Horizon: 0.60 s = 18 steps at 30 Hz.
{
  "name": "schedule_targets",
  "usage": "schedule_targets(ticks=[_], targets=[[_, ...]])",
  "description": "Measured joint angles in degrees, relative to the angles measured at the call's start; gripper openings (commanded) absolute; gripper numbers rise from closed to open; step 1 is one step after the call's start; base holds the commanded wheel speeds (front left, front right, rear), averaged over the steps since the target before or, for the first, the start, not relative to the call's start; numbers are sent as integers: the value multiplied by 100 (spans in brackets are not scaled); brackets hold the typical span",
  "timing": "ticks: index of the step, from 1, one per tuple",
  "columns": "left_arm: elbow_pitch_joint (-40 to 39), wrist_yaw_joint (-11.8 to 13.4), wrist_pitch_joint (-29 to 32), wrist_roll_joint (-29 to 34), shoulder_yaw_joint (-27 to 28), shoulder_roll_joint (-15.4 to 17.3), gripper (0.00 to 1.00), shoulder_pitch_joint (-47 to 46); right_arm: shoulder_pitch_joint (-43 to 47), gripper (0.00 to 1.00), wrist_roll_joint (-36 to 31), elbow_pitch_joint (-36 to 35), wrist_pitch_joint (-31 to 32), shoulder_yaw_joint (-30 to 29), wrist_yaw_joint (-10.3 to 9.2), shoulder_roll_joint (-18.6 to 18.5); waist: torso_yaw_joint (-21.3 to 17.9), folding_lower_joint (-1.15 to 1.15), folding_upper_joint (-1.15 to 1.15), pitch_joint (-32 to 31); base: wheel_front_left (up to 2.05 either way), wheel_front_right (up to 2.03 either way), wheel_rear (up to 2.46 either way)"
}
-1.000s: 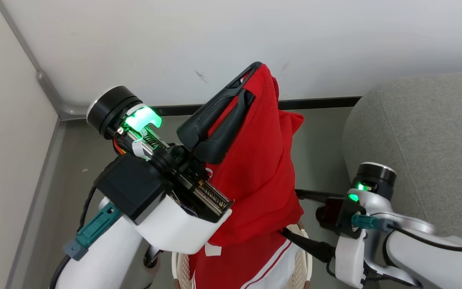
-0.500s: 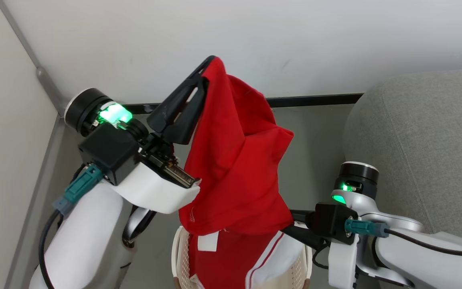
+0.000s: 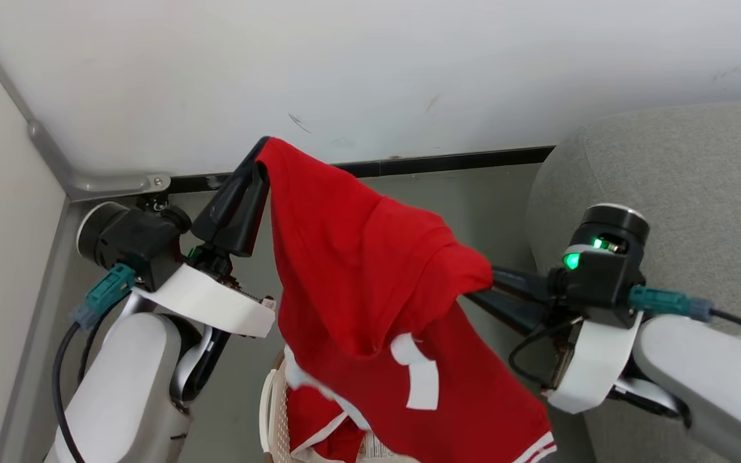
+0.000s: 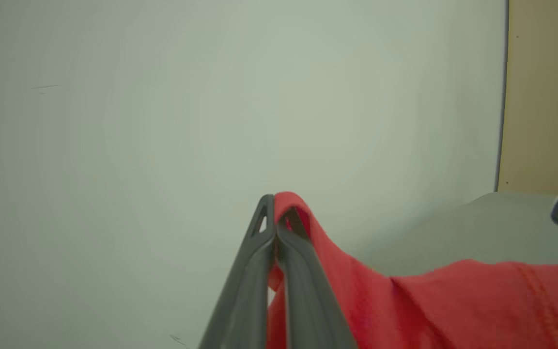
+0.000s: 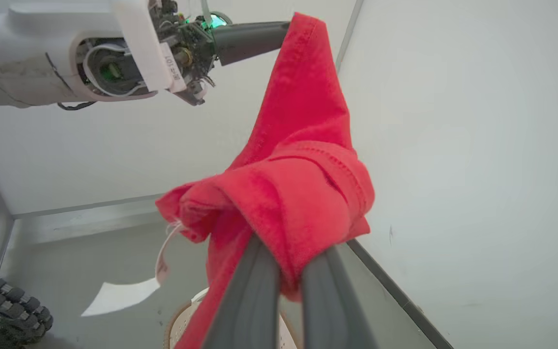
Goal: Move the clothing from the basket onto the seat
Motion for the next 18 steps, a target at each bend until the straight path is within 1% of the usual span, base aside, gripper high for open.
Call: schedule_targets(ticks=[2, 3, 4, 6, 7, 8, 11, 12, 18], targets=[[47, 0, 0, -40, 24, -64, 0, 97, 13, 0, 66, 79, -100, -220, 0, -13, -33, 0, 0, -26, 0, 0, 0], [64, 0, 0, -83, 52, -115, 3, 134, 14, 0, 99, 129, -154, -333, 0, -31, -48, 0, 0, -41, 0, 0, 0], [90, 0, 0, -116, 73, -148, 15, 154, 21, 0, 98, 164, -188, -446, 0, -54, -63, 0, 0, -56, 0, 0, 0], [126, 0, 0, -152, 123, -155, 52, 176, 66, 0, 98, 261, -297, -687, 0, -81, -91, 0, 0, -88, 0, 0, 0], [132, 0, 0, -159, 176, -160, 96, 209, 127, 0, 98, 319, -343, -814, 0, -83, -105, 0, 0, -105, 0, 0, 0], [143, 0, 0, -183, 218, -160, 100, 259, 172, 0, 98, 363, -365, -892, 0, -97, -119, 0, 0, -122, 0, 0, 0], [165, 0, 0, -207, 308, -166, 100, 417, 367, 0, 110, 514, -421, -1226, 0, -96, -163, 0, 0, -177, 0, 0, 0], [164, 0, 1, -205, 357, -162, 100, 505, 481, 0, 182, 570, -467, -1440, 0, -104, -198, 0, 0, -212, 0, 0, 0], [203, 7, 0, -208, 497, -131, 100, 810, 862, 0, 210, 740, -523, -2034, 0, -125, -326, 0, 0, -299, 0, 0, 0]])
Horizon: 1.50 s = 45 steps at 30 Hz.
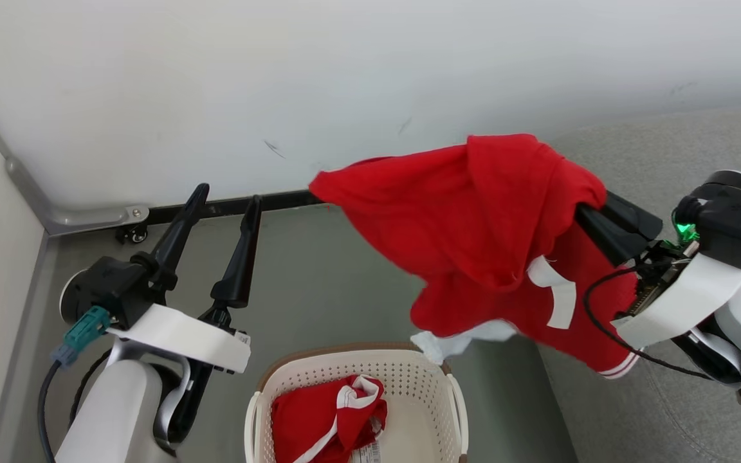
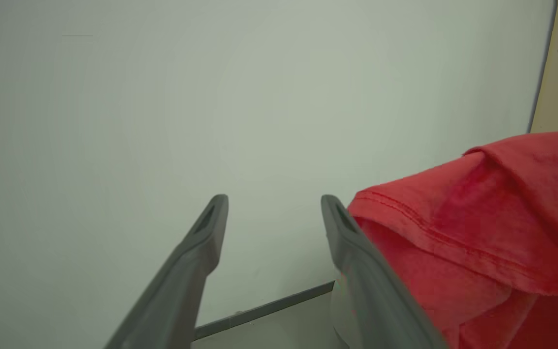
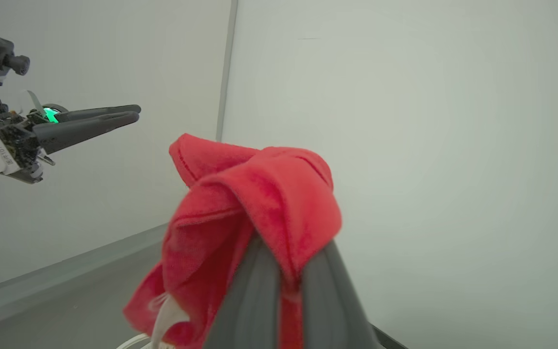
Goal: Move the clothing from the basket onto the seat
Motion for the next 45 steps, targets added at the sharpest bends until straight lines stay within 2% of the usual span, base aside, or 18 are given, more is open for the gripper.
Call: schedule_targets(ticks=[6, 14, 22, 34, 45], targets=[[10, 0, 1, -8, 164, 24, 100, 208, 360, 0, -10, 135, -27, -546, 0, -79, -163, 0, 0, -54, 0, 0, 0], [-254, 35, 1, -49, 326, -123, 100, 280, 808, 0, -89, 124, -45, -1111, 0, -45, -379, 0, 0, -77, 0, 0, 0], [-445, 58, 1, -5, 318, -332, 100, 465, 1399, 0, -354, 62, -69, -1740, -1, 154, -664, 0, 0, -60, 0, 0, 0], [-541, 99, 1, 276, 283, -359, 100, 649, 2208, 0, -700, -225, -94, -2665, -1, 642, -1124, 0, 0, 35, 0, 0, 0], [-770, 220, 1, 514, 432, -335, 100, 737, 2527, 0, -902, -616, -92, -2854, -1, 977, -1444, 0, 0, 226, 0, 0, 0]])
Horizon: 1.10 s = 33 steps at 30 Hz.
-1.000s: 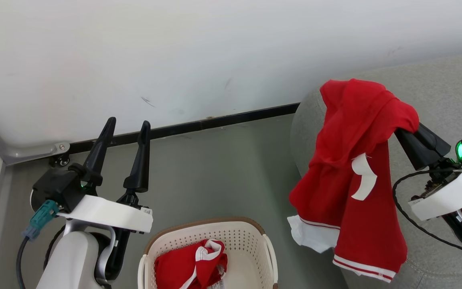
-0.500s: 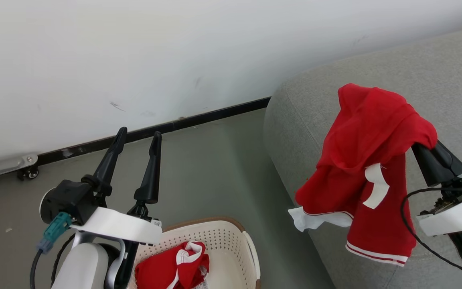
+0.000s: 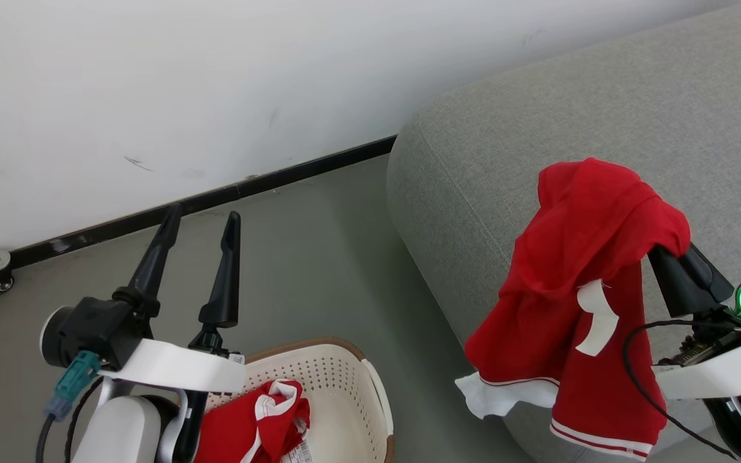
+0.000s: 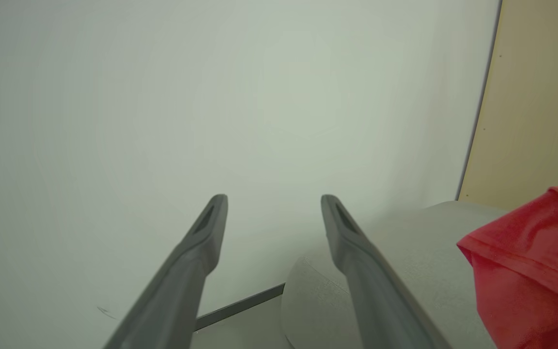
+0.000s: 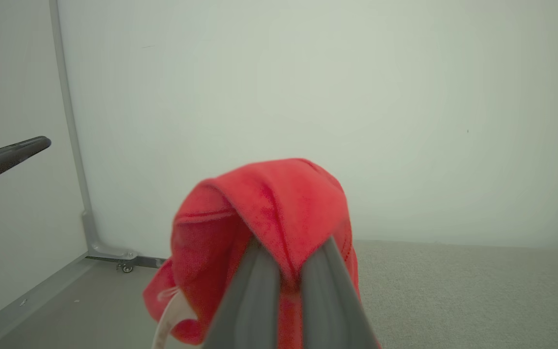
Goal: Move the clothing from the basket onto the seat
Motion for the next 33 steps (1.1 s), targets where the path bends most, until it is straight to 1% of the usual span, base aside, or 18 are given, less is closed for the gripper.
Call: schedule_targets(ticks=[3, 5, 7, 14, 20, 25, 33], targets=[[-125, 86, 0, 48, 109, 42, 100, 5, -107, 0, -40, -53, 45, -1, 0, -21, -45, 0, 0, 88, 0, 0, 0], [-226, 135, 0, 78, 182, 82, 100, 8, -363, 0, -37, -66, 60, -56, 0, -44, -66, 0, 0, 154, 0, 0, 0], [-313, 165, 0, 107, 240, 136, 100, 10, -720, 0, -33, -69, 148, -182, 0, -73, -83, 0, 0, 224, 0, 0, 0], [-654, 338, 0, 211, 415, 166, 100, 11, -2012, 0, 86, 31, 492, -514, 0, -218, -104, 0, 0, 503, 0, 0, 0], [-891, 444, 0, 257, 534, 211, 100, 10, -3080, 0, 136, 298, 866, -683, 0, -323, -79, 0, 0, 774, 0, 0, 0], [-1095, 490, 0, 270, 604, 315, 100, 10, -3887, 0, 243, 766, 1122, -1045, 0, -297, -28, 0, 0, 1013, 0, 0, 0], [-1430, 546, -1, 345, 653, 359, 100, 10, -4531, 0, 232, 1639, 1414, -1397, 1, -399, 106, 0, 0, 1406, 0, 0, 0]])
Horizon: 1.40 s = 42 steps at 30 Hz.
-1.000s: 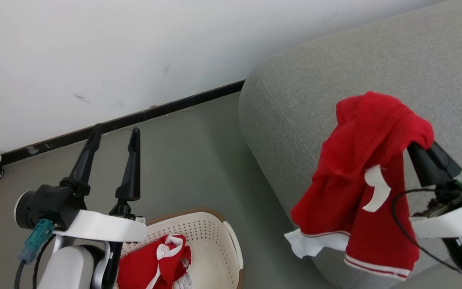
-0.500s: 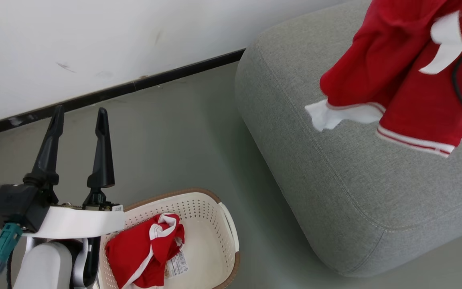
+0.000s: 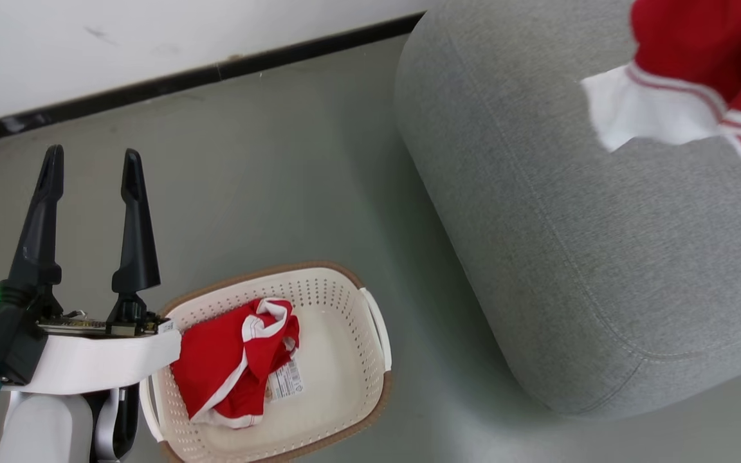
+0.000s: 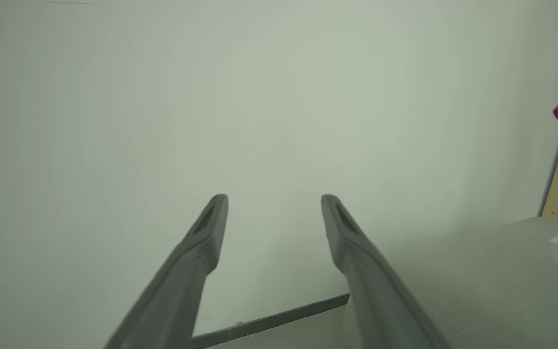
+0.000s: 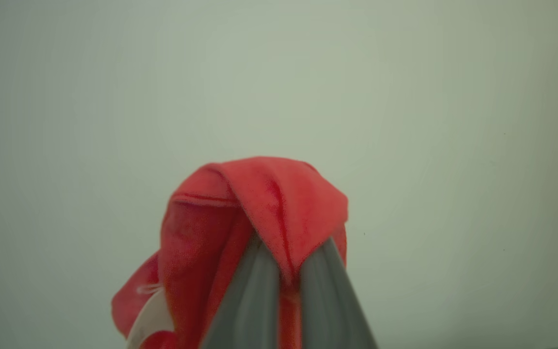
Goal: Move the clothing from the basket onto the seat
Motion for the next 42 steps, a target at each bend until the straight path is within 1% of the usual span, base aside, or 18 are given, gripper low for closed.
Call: schedule_targets(ticks=[5, 8, 9, 16, 19, 24, 27, 35, 42], targets=[[-196, 24, 5, 76, -24, 33, 100, -1, -265, 0, -52, 510, 57, -186, -1, -211, 104, 0, 0, 247, 0, 0, 0], [-305, 24, 18, 85, -36, 102, 100, -9, -416, 0, -69, 720, 57, -304, -1, -325, 168, 0, 0, 394, 0, 0, 0], [-358, 24, 76, 114, -48, 140, 100, -12, -523, 0, -116, 827, 56, -337, -1, -416, 211, 0, 0, 492, 0, 0, 0], [-570, 23, 188, 126, -73, 178, 100, -29, -789, 0, -160, 1160, -10, -623, -1, -615, 352, 0, 0, 817, 0, 0, 0], [-649, 14, 210, 138, -85, 189, 100, -45, -865, 0, -163, 1251, -83, -654, -1, -656, 407, 0, 0, 948, 0, 0, 0], [-705, 13, 260, 141, -100, 193, 100, -191, -843, 0, -163, 1436, -143, -550, -1, -536, 475, 0, 0, 1119, 0, 0, 0], [-749, -10, 260, 141, -119, 192, 100, -291, -793, 0, -156, 1570, -233, -447, -1, -376, 521, 0, 0, 1244, 0, 0, 0], [-776, -10, 266, 141, -129, 181, 100, -525, -245, 0, -36, 1964, -561, -393, -1, -26, 611, 0, 0, 1547, 0, 0, 0], [-750, -10, 266, 166, -131, 186, 100, -670, 29, 0, 68, 2287, -840, -368, -1, 22, 644, 0, 0, 1760, 0, 0, 0]])
